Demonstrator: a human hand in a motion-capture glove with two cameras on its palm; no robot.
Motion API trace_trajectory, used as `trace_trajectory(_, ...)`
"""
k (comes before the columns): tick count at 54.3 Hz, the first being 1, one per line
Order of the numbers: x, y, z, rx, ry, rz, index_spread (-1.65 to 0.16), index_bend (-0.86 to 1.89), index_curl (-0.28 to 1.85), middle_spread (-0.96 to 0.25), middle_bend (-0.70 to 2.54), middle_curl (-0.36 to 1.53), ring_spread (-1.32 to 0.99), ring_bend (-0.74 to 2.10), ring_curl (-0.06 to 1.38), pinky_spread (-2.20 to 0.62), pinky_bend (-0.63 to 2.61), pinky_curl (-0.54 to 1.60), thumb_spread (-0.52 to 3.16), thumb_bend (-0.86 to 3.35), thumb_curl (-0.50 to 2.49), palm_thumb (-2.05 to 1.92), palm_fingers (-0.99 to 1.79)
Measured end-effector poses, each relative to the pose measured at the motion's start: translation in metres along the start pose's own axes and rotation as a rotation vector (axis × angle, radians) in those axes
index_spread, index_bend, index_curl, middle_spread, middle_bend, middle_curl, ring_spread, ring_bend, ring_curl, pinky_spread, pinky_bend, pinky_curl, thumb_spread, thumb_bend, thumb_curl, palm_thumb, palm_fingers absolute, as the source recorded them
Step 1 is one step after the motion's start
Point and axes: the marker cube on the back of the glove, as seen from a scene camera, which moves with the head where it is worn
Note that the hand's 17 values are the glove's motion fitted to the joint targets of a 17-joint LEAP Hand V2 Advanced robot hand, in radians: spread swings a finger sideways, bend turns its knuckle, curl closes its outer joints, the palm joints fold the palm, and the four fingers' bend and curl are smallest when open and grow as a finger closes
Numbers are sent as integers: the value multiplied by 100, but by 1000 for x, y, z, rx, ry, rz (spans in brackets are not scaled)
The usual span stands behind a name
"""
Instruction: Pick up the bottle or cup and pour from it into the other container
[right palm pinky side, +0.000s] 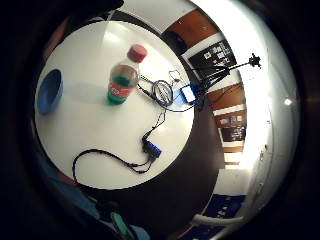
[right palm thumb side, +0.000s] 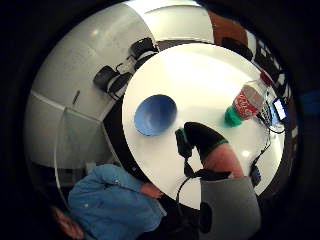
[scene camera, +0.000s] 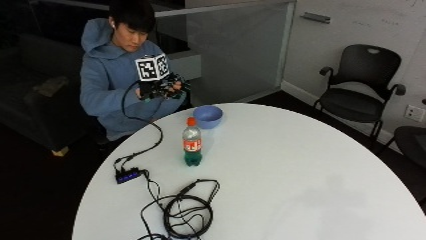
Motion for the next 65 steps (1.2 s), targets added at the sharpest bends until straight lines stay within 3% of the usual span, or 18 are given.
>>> trace_trajectory(7, 29, 6, 1, 21, -85, 5, -31, 13, 9, -3, 20, 11, 11, 41, 14, 18, 38, 16, 69, 25, 16, 51, 25)
trace_trajectory(17, 73, 15, 8, 57, -271, 34, -37, 13, 13, -2, 20, 18, 14, 45, 19, 22, 40, 22, 89, 15, 22, 53, 20)
trace_trajectory(38, 163, 14, 44, 28, -521, 73, -39, 13, 17, -2, 19, 25, 16, 50, 24, 25, 42, 29, 93, -2, 29, 57, 10)
trace_trajectory(65, 186, -21, 96, -49, -715, 47, -39, 13, 19, -2, 20, 30, 16, 51, 26, 26, 42, 32, 92, -3, 33, 57, 7)
